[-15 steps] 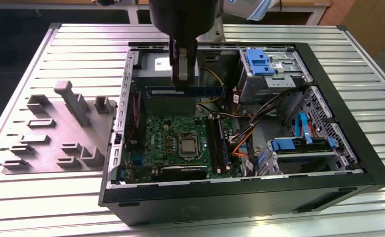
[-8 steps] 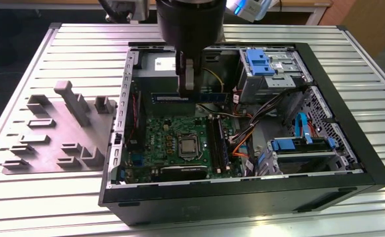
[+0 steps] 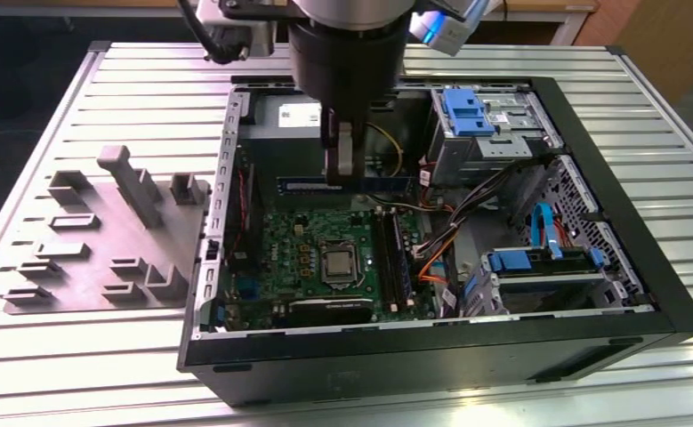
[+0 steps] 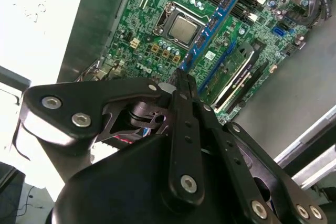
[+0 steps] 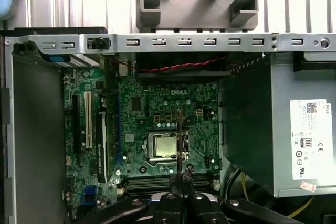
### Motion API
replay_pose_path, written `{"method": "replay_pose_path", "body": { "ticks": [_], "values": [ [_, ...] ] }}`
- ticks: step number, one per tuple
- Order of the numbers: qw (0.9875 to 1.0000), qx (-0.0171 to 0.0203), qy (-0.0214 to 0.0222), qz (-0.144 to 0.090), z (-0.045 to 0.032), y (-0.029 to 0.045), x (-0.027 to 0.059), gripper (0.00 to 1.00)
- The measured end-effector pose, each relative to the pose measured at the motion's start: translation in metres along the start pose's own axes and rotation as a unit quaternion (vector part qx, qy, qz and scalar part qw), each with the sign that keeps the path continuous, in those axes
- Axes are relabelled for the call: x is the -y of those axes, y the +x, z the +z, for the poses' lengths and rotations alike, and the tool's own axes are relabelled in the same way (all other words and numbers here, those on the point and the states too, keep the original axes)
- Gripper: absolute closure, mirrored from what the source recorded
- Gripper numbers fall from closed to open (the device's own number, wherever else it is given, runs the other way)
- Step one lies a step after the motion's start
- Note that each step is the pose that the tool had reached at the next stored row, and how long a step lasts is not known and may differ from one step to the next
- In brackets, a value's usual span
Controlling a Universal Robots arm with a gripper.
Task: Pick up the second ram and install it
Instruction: 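Pick up the second ram and move it above second insertion slot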
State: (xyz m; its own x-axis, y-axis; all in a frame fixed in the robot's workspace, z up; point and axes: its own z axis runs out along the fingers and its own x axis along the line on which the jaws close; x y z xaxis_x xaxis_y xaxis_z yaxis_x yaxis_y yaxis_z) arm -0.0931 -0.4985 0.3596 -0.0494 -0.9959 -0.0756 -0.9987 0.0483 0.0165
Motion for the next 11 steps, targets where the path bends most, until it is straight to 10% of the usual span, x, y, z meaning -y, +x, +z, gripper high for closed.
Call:
{"method": "replay_pose_path", "body": {
  "ticks": [11],
  "values": [
    [1.0000, 0.0002, -0.0042, -0.003, 0.0198, 0.0017, 0.0008, 0.89]
  ]
}}
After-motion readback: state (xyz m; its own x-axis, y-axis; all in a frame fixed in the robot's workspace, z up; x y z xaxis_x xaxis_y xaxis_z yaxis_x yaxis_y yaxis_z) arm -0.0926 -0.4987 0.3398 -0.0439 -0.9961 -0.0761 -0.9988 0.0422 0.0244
